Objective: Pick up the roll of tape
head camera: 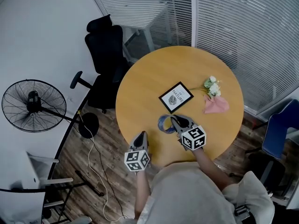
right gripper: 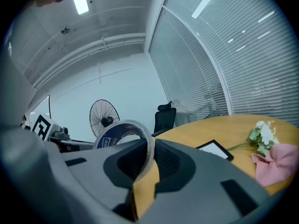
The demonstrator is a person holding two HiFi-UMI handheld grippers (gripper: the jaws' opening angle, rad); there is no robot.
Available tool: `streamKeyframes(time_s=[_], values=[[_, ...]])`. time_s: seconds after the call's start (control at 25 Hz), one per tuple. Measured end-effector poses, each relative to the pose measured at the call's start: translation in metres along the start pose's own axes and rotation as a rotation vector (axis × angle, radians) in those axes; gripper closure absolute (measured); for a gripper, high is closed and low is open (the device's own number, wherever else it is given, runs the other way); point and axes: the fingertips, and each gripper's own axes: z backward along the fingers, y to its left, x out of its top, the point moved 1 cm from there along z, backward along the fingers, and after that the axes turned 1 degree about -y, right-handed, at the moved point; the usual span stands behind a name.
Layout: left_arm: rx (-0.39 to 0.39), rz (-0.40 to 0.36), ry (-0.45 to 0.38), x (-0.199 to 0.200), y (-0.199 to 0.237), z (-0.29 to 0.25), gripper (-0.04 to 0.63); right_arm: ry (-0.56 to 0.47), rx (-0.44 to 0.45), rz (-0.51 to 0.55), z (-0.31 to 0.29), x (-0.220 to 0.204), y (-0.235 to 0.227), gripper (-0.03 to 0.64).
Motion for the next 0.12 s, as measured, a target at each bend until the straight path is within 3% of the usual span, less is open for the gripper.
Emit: streamKeyframes(time_s=[0.12], values=[[0.001,-0.001,0.006,-0.0018,-0.0020,-0.0015,0.586,0.001,-0.002,-0.005,0.0009,-0.0008,-0.0029,0.569]])
